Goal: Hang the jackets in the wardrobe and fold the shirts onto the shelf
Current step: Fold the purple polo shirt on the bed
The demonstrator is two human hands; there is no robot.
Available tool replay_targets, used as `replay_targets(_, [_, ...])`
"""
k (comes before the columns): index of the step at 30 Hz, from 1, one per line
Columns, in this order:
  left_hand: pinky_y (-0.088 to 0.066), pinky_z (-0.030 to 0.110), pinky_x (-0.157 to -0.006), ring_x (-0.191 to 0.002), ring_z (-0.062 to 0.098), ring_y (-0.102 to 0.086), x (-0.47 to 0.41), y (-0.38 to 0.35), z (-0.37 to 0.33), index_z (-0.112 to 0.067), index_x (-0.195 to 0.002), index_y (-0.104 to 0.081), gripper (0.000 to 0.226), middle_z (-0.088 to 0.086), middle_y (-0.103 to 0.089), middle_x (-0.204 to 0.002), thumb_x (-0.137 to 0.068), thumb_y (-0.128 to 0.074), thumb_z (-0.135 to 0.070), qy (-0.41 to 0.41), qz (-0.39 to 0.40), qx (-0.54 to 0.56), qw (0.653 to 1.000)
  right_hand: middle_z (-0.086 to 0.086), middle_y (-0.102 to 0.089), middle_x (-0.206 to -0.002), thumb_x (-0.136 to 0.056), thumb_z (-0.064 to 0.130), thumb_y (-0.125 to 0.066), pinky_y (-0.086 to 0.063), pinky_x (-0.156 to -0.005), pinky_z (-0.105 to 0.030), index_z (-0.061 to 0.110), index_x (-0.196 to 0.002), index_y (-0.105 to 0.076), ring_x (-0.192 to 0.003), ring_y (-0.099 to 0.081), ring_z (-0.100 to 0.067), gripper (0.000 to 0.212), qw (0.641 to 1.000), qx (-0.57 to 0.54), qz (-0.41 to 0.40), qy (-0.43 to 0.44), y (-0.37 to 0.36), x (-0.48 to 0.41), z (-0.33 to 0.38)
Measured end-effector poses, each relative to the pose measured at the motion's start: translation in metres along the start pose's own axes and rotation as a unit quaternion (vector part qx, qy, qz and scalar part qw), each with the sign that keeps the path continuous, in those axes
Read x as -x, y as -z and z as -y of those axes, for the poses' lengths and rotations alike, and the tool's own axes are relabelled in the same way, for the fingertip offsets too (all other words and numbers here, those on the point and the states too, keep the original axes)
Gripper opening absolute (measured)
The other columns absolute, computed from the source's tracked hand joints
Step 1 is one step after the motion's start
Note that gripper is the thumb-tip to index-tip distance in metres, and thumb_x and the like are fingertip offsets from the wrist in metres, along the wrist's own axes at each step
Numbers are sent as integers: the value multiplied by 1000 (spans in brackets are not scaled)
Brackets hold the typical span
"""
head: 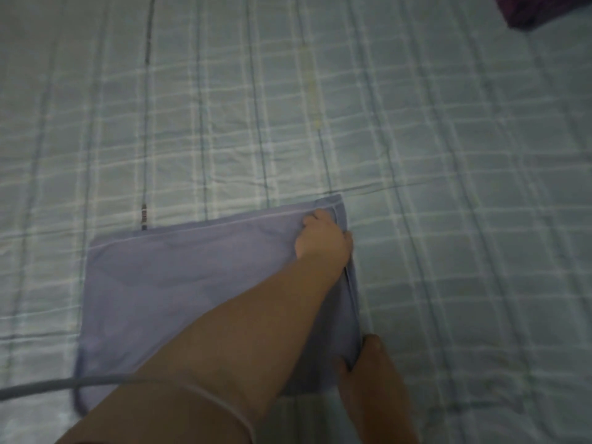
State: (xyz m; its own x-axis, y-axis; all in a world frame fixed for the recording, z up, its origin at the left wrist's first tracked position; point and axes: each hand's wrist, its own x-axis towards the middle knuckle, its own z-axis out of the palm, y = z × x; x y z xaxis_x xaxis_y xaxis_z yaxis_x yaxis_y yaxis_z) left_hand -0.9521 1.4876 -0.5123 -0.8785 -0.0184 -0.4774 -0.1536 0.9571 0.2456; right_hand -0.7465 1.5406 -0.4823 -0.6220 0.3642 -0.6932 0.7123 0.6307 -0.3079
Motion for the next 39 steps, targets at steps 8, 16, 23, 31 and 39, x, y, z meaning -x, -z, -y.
replay_targets(8, [-44, 39, -101, -129, 31, -51, -21, 9, 2, 6, -142, -34, 44, 22, -49, -141, -102, -40, -11, 22, 56, 24, 998, -3, -67, -100, -88, 49, -57, -49, -79, -35, 24, -90, -44, -102, -66, -26, 29, 1000, 12, 16, 6, 5, -4, 1])
replay_targets(16, [-48, 33, -76, -92, 28, -65, 6, 54, 41, -13, -125, -62, 34, 9, -67, -100, -94, -50, -21, -35, 3, 119, 992, 6, -51, -69, -85, 40, -61, -38, -63, -31, 24, -72, -37, -82, -64, -26, 32, 997, -19, -16, 67, -9, 34, 23])
replay_targets(23, [-33, 29, -62, -77, 30, -58, 25, 131, 145, -10, -77, -54, 23, 5, -55, -73, -92, -55, -28, -17, -53, 224, 973, 4, -54, -66, -80, 40, -59, -46, -61, -34, 29, -86, -37, -63, -58, -20, 26, 984, -28, 6, 174, -57, 97, 87])
replay_targets(31, [-33, 20, -50, -59, 7, -43, 36, 178, 318, -15, -73, -50, 20, -4, -48, -68, -92, -55, -16, -36, -49, 273, 960, 0, -63, -114, -89, 33, -56, -46, -83, -37, 29, -123, -41, -105, -62, -29, 37, 953, 68, 46, 292, -161, 145, 182])
replay_targets(39, [-55, 42, -81, -92, 26, -65, 28, 168, 430, -13, -106, -62, 23, 6, -66, -99, -88, -60, -27, 46, -10, 406, 913, -1, -55, -130, -84, 17, -55, -43, -98, -33, 23, -140, -43, -118, -54, -23, 57, 945, 83, 57, 310, -260, 173, 225])
